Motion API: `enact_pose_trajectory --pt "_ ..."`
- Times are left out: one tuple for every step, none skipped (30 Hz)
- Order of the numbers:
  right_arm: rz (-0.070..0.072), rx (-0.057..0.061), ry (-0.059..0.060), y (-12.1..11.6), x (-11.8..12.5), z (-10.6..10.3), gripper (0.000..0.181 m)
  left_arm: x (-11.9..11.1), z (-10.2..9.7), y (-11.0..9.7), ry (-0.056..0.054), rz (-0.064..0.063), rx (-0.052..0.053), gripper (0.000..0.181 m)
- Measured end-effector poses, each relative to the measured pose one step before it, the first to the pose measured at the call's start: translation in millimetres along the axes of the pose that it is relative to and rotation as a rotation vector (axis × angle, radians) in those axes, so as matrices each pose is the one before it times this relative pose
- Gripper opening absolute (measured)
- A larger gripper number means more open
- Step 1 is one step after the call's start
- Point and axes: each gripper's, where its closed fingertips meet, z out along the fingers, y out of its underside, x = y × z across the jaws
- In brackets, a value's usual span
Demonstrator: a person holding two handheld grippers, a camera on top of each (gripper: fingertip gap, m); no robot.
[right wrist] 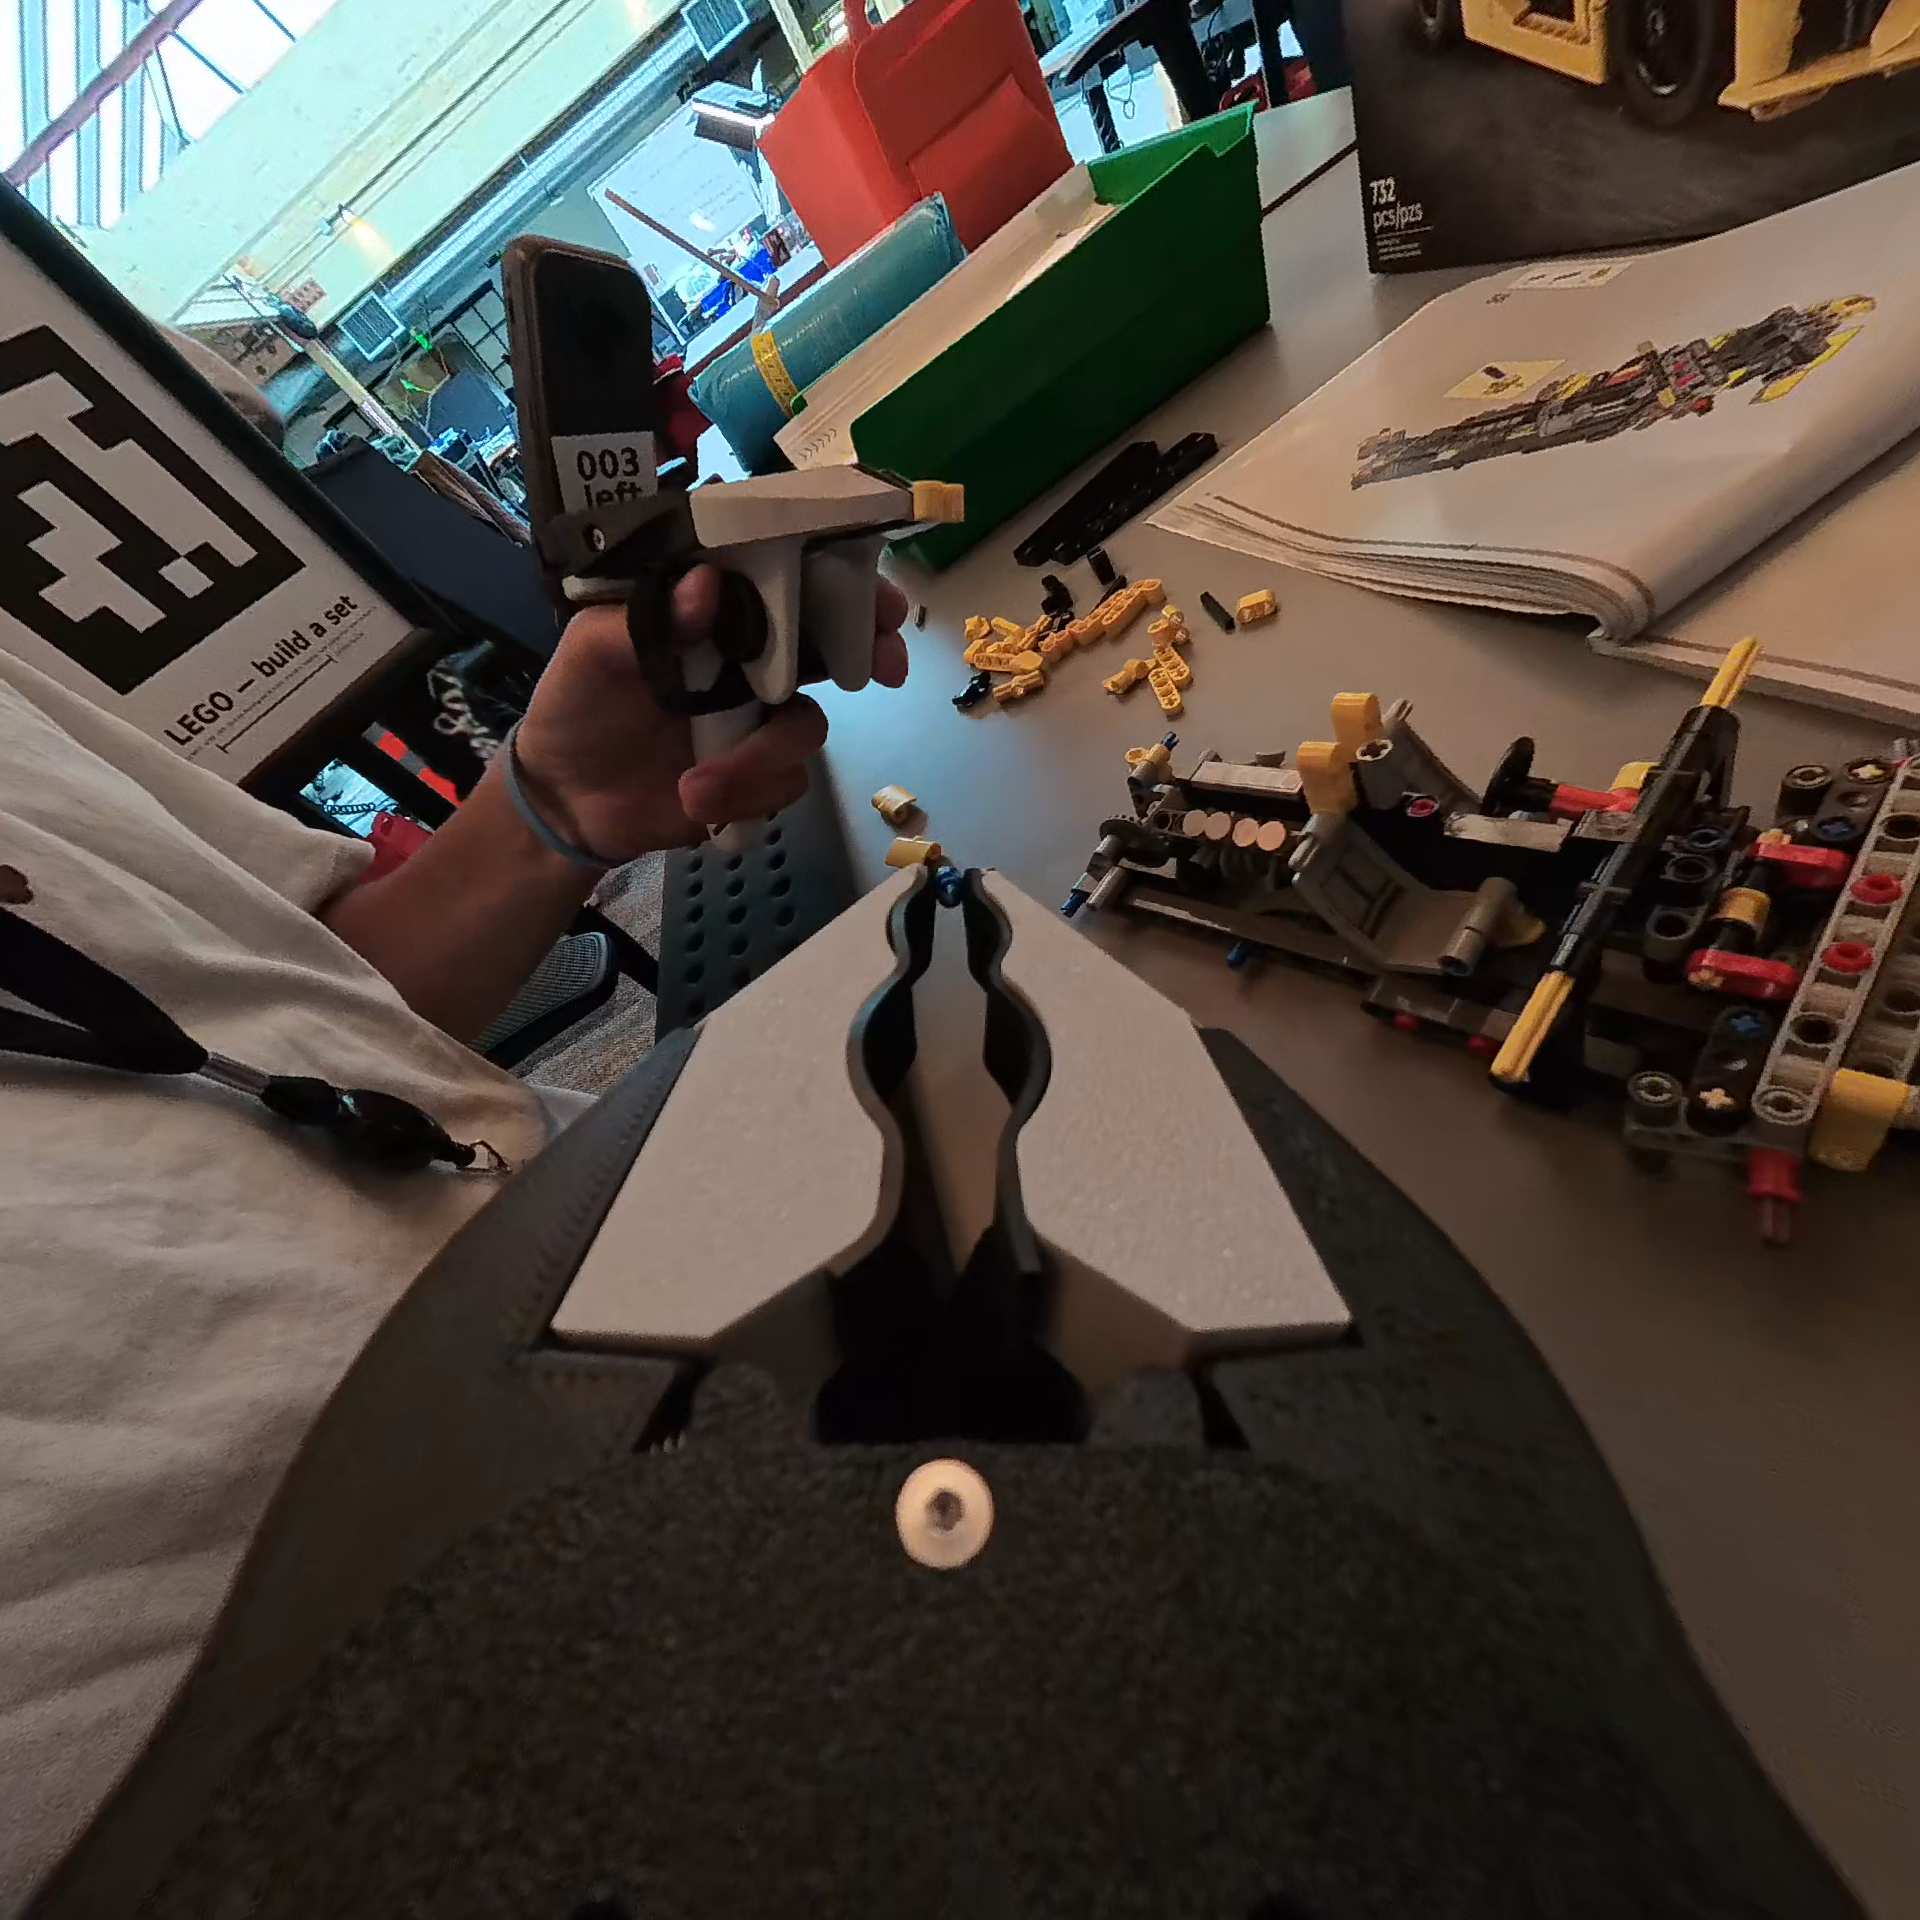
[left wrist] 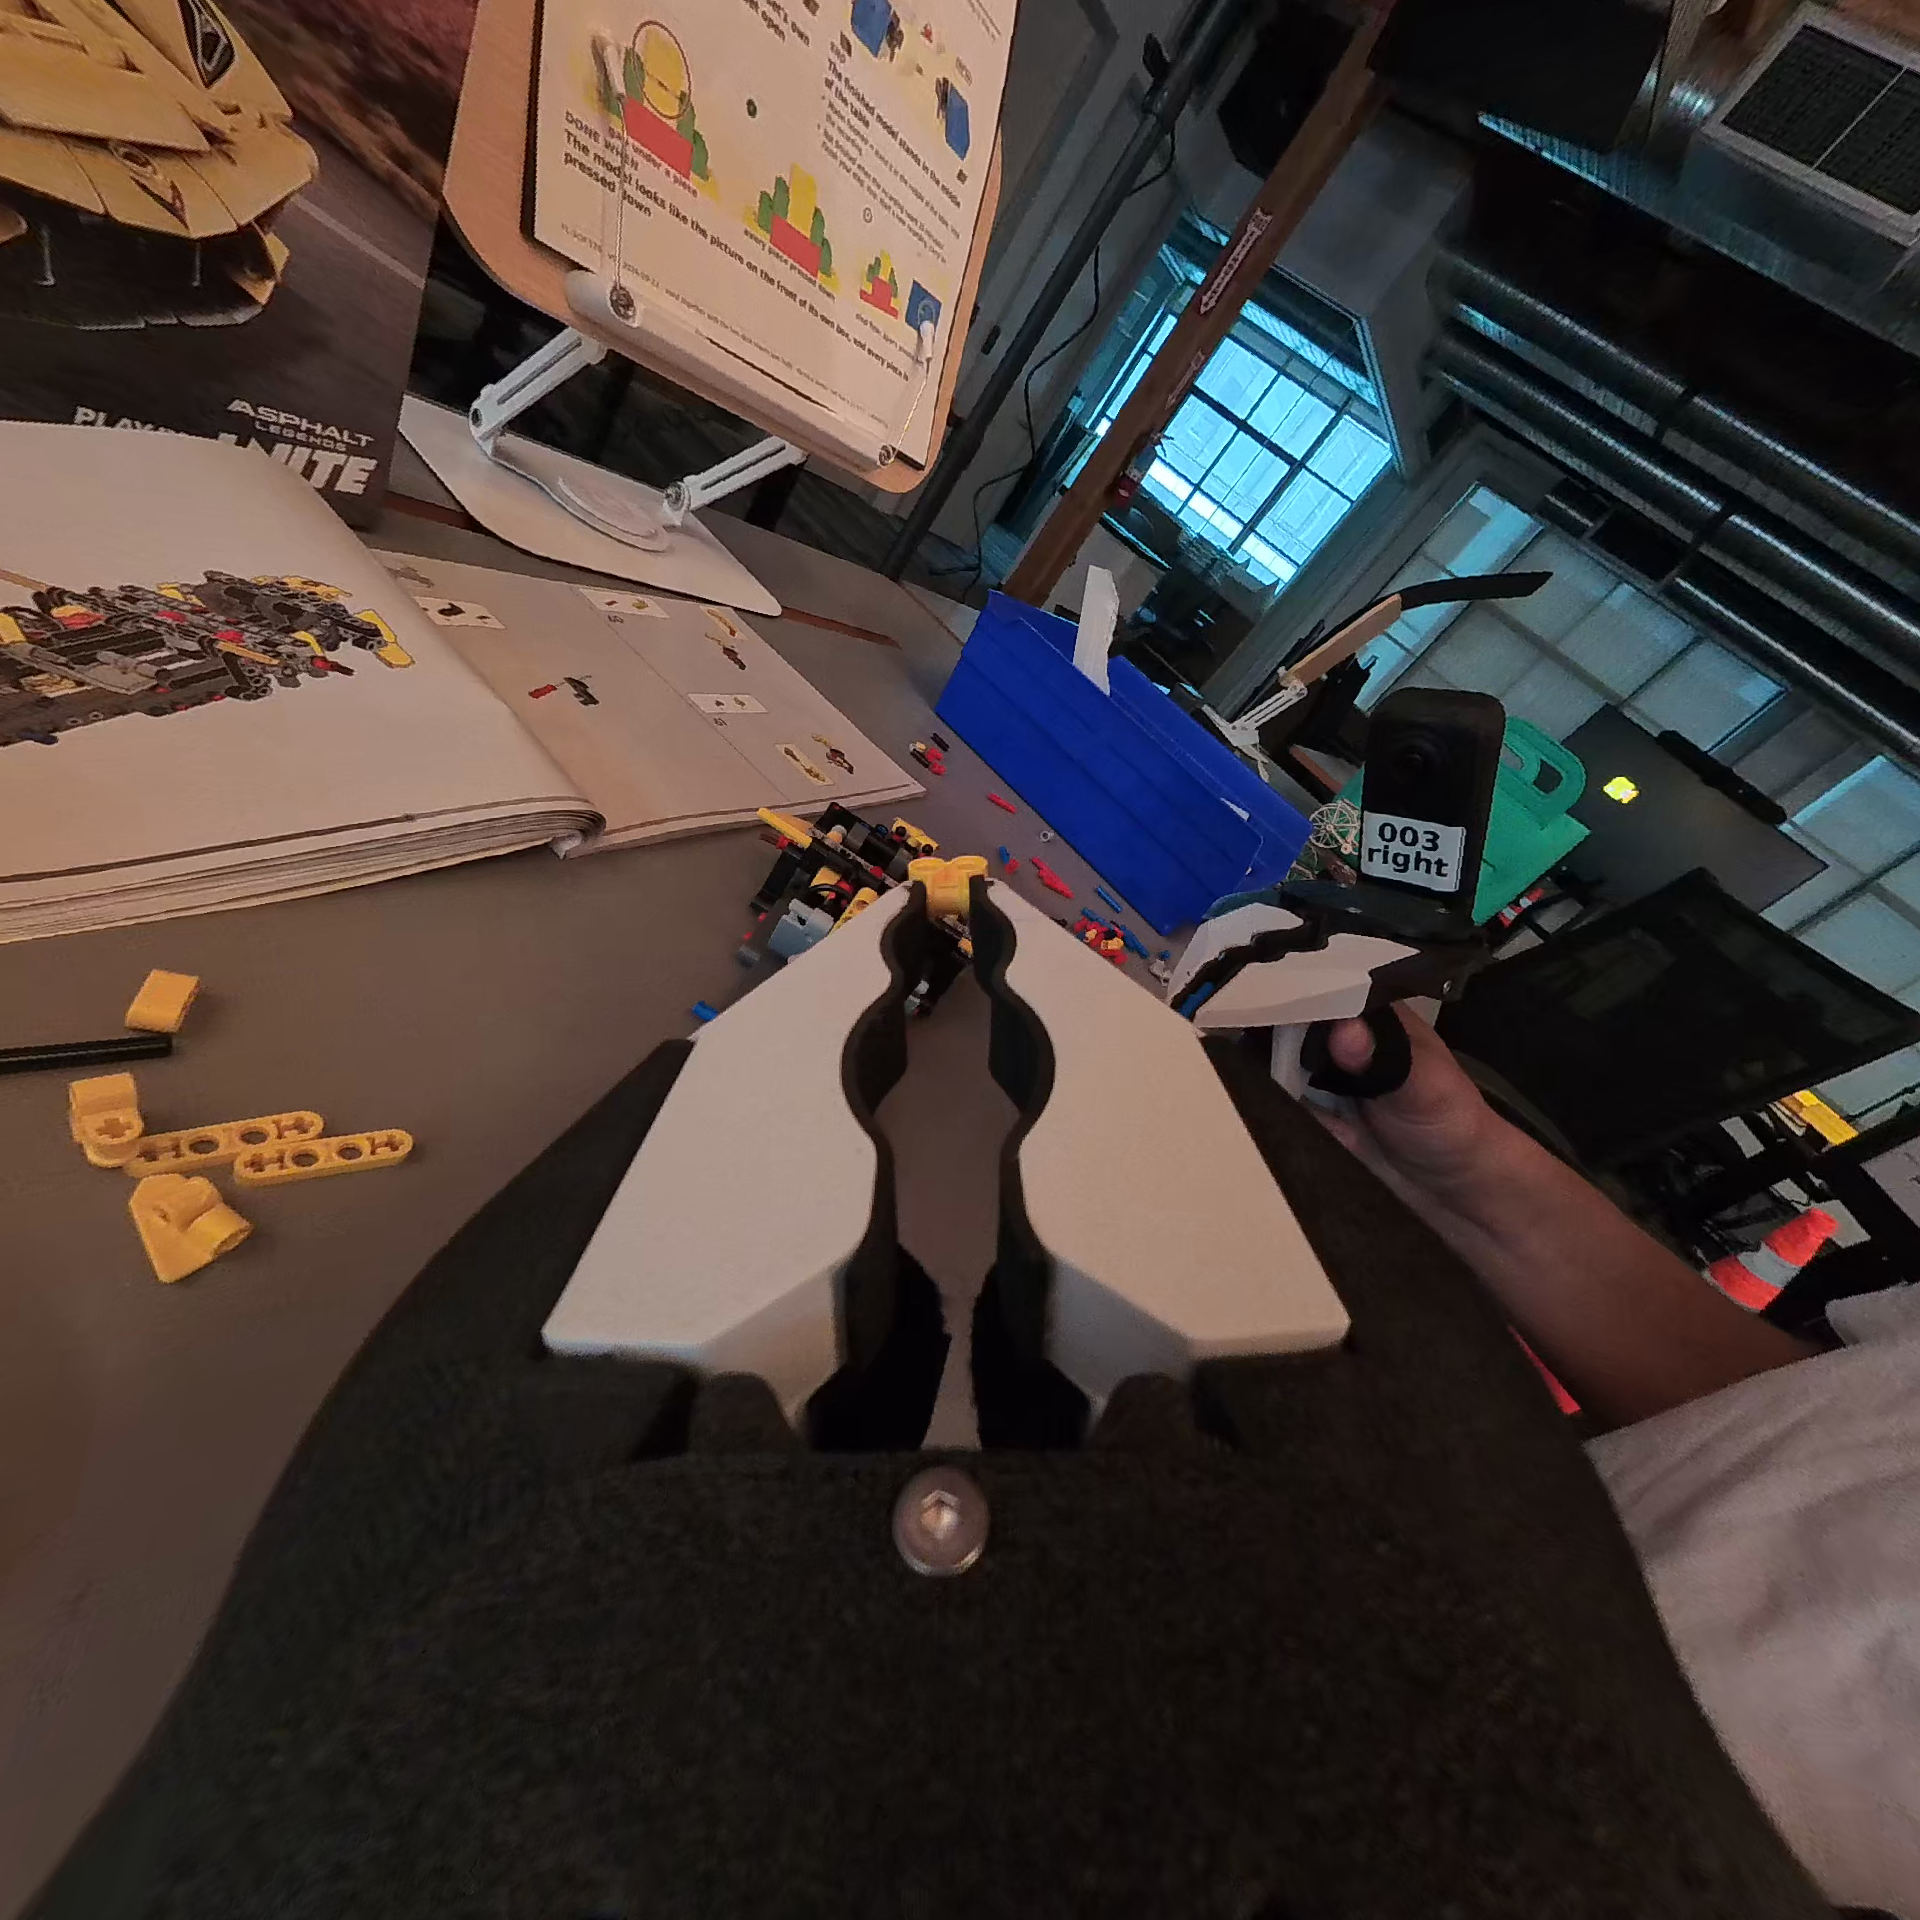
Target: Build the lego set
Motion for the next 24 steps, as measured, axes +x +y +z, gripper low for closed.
enact_pose_trajectory --pt "-0.0006 0.0000 0.0006 -0.23 0.18 -0.15 0.005 0.21 -0.11 -0.18 0.0012 0.0035 0.0010 0.008" --pt "-0.0022 0.0019 0.0019 -0.54 0.38 -0.12 0.005 -0.02 -0.16 -0.27 0.0000 0.0046 0.0017 0.009" --pt "-0.0010 0.0014 0.0004 -0.46 0.27 -0.11 0.005 -0.11 -0.15 -0.37 -0.0001 0.0044 0.0020 0.008" --pt "0.0011 -0.0006 -0.0010 -0.19 0.14 0.25 0.005 0.28 -0.24 -0.21 0.0022 0.0039 0.0020 0.008" --pt "0.0008 -0.0008 -0.0008 -0.09 0.07 0.21 0.005 0.35 -0.22 -0.13 0.0032 0.0017 0.0011 0.008" --pt "-0.0013 0.0005 0.0000 -0.26 0.09 0.31 0.005 0.23 -0.23 -0.10 0.0024 -0.0001 0.0011 0.008" --pt "-0.0021 0.0006 -0.0006 -0.33 -0.24 0.30 0.005 0.00 -0.13 0.07 0.0006 -0.0002 0.0008 0.008" --pt "-0.0018 -0.0004 -0.0006 0.01 -0.24 0.33 0.005 -0.31 -0.17 0.25 -0.0012 -0.0007 -0.0009 0.009" --pt "-0.0008 -0.0012 -0.0001 0.05 0.05 0.35 0.005 -0.39 -0.08 0.25 -0.0018 -0.0007 -0.0010 0.009" --pt "0.0001 -0.0009 -0.0001 0.18 0.08 0.41 0.005 -0.19 -0.14 0.36 -0.0003 -0.0001 -0.0007 0.009" --pt "-0.0003 0.0003 0.0006 -0.01 0.15 0.26 0.005 -0.15 -0.14 0.20 0.0002 -0.0002 -0.0005 0.009" --pt "-0.0007 0.0007 0.0000 -0.12 0.01 0.19 0.005 -0.35 -0.09 0.27 -0.0011 -0.0001 -0.0011 0.009" --pt "0.0001 -0.0003 -0.0005 0.05 0.05 0.16 0.005 -0.63 -0.11 0.38 -0.0033 0.0027 -0.0017 0.009" --pt "-0.0001 -0.0003 -0.0001 -0.10 -0.06 0.17 0.005 -0.62 0.11 0.63 -0.0043 0.0067 -0.0035 0.009" --pt "-0.0005 0.0004 0.0002 -0.18 0.06 0.08 0.005 -0.52 0.00 0.67 -0.0043 0.0110 -0.0028 0.008" --pt "-0.0006 0.0007 -0.0001 -0.19 -0.05 0.16 0.005 -0.45 0.20 0.67 -0.0039 0.0143 -0.0018 0.009" --pt "-0.0001 0.0005 -0.0001 -0.28 0.11 0.12 0.005 -0.17 0.11 0.67 -0.0014 0.0136 -0.0016 0.009" --pt "0.0005 0.0002 -0.0004 -0.23 0.14 0.28 0.004 0.22 0.32 0.51 0.0022 0.0095 0.0003 0.009" --pt "0.0002 -0.0002 -0.0004 -0.21 0.09 0.15 0.005 0.46 0.14 0.24 0.0045 0.0021 0.0015 0.009" --pt "-0.0004 -0.0010 0.0008 -0.05 0.14 0.20 0.005 0.22 0.14 -0.10 0.0037 -0.0042 0.0024 0.009" --pt "-0.0007 -0.0005 0.0010 -0.22 0.22 0.16 0.005 0.25 0.06 0.07 0.0035 -0.0051 0.0012 0.009" --pt "-0.0005 -0.0005 -0.0001 -0.37 -0.12 0.17 0.005 0.22 -0.08 0.12 0.0026 -0.0031 -0.0006 0.009" --pt "-0.0009 -0.0011 -0.0001 -0.30 -0.13 0.27 0.005 0.01 -0.03 -0.02 0.0002 -0.0011 -0.0002 0.009" --pt "-0.0015 -0.0011 0.0010 -0.21 0.15 0.15 0.005 -0.11 -0.19 -0.16 -0.0008 -0.0004 0.0003 0.009"
